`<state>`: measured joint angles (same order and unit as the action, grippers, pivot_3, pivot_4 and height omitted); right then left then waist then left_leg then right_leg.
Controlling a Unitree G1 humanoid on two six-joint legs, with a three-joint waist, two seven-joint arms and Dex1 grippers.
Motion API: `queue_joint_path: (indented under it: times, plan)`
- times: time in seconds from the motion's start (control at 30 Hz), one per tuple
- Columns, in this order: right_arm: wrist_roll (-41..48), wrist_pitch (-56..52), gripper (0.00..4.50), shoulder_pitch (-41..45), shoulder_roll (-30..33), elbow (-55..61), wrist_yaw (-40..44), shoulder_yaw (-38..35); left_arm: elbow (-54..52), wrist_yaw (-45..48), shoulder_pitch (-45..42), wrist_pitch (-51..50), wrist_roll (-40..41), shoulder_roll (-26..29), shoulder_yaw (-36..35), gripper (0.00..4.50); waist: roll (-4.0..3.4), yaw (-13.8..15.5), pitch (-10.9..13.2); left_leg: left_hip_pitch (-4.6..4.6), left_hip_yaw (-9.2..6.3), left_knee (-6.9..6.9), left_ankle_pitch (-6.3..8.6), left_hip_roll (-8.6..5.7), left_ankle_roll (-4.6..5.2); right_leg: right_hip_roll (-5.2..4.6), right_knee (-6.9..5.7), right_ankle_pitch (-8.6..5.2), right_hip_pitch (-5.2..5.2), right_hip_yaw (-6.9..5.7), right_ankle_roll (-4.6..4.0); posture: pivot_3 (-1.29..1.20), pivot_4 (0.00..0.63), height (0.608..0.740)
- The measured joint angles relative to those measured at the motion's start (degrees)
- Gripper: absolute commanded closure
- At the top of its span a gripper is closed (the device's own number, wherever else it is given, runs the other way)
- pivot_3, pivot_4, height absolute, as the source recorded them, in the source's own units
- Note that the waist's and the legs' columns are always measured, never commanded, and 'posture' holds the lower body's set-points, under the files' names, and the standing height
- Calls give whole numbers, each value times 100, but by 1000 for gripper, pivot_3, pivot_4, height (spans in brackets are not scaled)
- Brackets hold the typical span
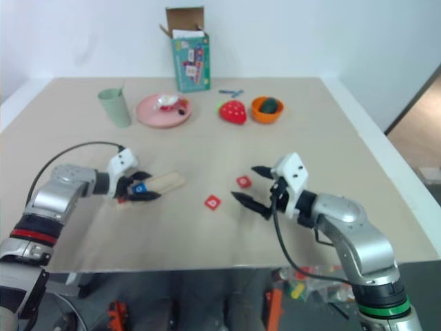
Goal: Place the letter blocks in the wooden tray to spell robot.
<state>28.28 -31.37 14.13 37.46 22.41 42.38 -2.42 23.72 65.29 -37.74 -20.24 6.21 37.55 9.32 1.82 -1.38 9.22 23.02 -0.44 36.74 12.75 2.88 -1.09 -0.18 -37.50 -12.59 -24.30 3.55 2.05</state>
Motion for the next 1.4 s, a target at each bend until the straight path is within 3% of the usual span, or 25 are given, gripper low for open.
queue_joint_path:
  times: [0.2,0.77,1.4]
  plan:
    - [-41,7,0,4,0,-19,0,0,21,66,-7,127,-58,4,1,1298,0,-1,0,-1,1,0,0,0,0,0,-1,0,0,2,0,0,150,740]
    - [-162,200,0,86,0,-244,24,1,-1083,1362,404,508,53,325,486,1298,0,1,0,3,2,1,0,0,0,3,-1,-4,-1,9,-1,0,150,740]
    - [-177,291,0,-81,-26,-244,-123,-21,-1132,1341,-118,419,-208,-538,1156,1298,0,2,0,10,0,14,-1,-6,1,31,-2,-3,3,58,5,0,150,740]
